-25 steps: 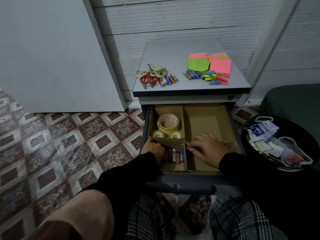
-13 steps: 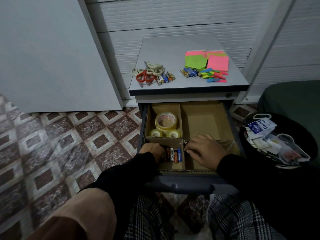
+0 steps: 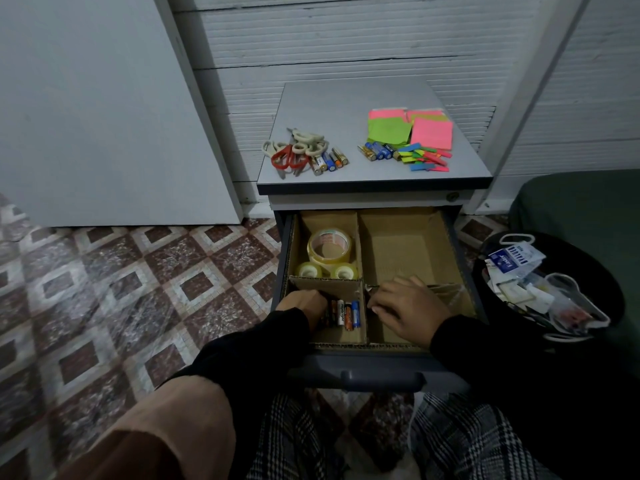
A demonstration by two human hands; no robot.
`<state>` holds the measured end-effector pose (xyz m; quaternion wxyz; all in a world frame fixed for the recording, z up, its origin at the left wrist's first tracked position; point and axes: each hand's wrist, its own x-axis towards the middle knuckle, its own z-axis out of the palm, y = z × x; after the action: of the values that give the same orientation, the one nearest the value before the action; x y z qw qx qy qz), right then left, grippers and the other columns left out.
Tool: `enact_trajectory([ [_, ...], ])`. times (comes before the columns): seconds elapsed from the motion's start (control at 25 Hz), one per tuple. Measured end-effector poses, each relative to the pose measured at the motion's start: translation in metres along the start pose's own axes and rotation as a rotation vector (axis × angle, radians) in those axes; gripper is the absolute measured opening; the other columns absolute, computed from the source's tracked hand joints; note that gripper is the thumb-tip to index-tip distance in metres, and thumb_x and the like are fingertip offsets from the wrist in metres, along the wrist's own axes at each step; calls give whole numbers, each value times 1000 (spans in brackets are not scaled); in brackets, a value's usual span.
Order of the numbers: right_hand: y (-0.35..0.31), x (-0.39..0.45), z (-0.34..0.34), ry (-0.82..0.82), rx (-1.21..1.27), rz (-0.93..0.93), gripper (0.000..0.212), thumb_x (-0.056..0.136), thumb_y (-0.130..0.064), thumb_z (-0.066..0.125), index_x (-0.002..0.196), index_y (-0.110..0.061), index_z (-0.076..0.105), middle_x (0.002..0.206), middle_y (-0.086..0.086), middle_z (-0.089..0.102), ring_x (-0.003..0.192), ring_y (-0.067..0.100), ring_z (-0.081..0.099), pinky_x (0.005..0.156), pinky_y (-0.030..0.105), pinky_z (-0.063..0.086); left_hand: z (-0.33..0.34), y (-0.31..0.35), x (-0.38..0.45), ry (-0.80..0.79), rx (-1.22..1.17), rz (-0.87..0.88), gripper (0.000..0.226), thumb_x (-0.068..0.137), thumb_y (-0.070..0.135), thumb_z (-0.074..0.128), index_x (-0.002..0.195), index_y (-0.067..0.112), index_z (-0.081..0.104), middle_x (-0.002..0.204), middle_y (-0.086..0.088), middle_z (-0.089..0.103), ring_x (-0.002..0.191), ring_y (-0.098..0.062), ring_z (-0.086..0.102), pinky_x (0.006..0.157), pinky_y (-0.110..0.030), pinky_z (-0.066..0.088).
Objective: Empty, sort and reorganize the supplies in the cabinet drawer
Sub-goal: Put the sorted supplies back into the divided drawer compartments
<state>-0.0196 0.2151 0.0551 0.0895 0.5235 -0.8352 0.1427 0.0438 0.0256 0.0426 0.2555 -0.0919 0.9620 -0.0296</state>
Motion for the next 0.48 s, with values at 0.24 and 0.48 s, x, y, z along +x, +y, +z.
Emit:
enact_trajectory([
  [0.24, -1, 0, 0, -2, 23, 0, 30, 81, -34, 40, 74, -25, 68, 70, -10, 61, 65, 12, 60, 62, 26, 47, -2, 1, -1, -24, -57, -13, 36, 99, 13, 35, 131, 6, 50, 133, -14, 53, 122, -29, 52, 100, -38, 42],
  [0.48, -2, 1, -1, -32, 21, 3, 30, 81, -34, 40, 75, -25, 68, 70, -10, 62, 65, 13, 61, 62, 27, 46, -1, 0, -1, -36, -147, 19, 39, 100, 24, 32, 137, 15, 41, 135, -12, 50, 122, -29, 51, 99, -38, 41],
])
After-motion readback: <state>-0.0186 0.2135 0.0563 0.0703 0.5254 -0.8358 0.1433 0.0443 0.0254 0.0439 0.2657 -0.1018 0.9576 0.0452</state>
